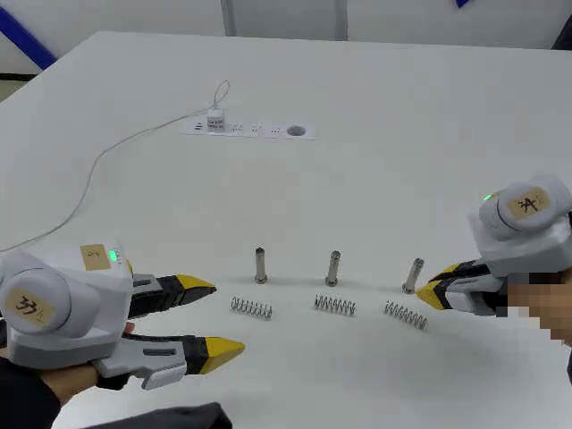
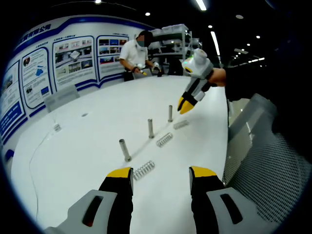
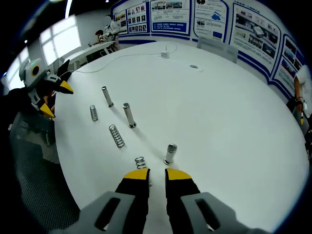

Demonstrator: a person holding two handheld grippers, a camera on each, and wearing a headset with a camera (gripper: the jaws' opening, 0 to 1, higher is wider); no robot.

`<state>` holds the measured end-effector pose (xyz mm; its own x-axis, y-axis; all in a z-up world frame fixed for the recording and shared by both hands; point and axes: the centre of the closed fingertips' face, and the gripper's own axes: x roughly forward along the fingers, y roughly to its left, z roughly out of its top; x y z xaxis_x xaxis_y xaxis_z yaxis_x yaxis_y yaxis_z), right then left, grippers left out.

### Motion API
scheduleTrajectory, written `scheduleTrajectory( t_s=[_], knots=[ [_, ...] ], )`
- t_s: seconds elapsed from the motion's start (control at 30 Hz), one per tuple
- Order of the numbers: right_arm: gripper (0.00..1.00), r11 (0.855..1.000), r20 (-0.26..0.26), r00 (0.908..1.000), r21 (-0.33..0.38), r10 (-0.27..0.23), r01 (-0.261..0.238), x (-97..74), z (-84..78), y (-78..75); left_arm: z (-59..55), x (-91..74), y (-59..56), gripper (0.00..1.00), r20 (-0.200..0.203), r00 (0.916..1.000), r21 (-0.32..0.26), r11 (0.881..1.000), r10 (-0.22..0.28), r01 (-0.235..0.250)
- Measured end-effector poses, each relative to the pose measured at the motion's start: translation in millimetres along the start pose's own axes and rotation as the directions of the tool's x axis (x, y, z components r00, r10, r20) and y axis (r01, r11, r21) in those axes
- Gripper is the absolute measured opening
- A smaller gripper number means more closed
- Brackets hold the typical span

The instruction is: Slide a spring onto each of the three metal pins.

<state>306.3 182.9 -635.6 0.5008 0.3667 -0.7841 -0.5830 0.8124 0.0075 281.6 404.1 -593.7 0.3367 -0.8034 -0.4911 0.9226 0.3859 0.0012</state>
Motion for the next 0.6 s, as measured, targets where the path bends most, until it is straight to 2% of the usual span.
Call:
scheduleTrajectory(
  t_s=[0.1,0.2,0.43,0.6],
  knots=[
    [0.14,0.999,-0.009,0.9991,-0.027,0.043,-0.043,4.9,-7.7,8.2,-0.2,0.0,-0.4,0.48,-0.003,1.0,0.0,1.0,0.001,-0.001],
    [0.15,0.997,-0.022,0.9977,-0.051,0.064,-0.065,8.3,-16.0,14.1,-0.5,-0.2,-0.4,0.47,-0.006,1.0,0.0,1.0,0.003,-0.003],
    [0.17,0.994,-0.012,0.9964,-0.069,0.084,-0.084,16.5,-26.4,9.1,-2.4,0.4,-0.9,0.47,-0.018,0.9998,0.004,1.0,0.005,-0.004],
    [0.17,0.989,-0.006,0.9937,-0.094,0.112,-0.112,23.0,-34.0,12.3,-4.1,0.7,-0.4,0.47,-0.025,0.9997,0.005,1.0,0.006,-0.006]
  ],
)
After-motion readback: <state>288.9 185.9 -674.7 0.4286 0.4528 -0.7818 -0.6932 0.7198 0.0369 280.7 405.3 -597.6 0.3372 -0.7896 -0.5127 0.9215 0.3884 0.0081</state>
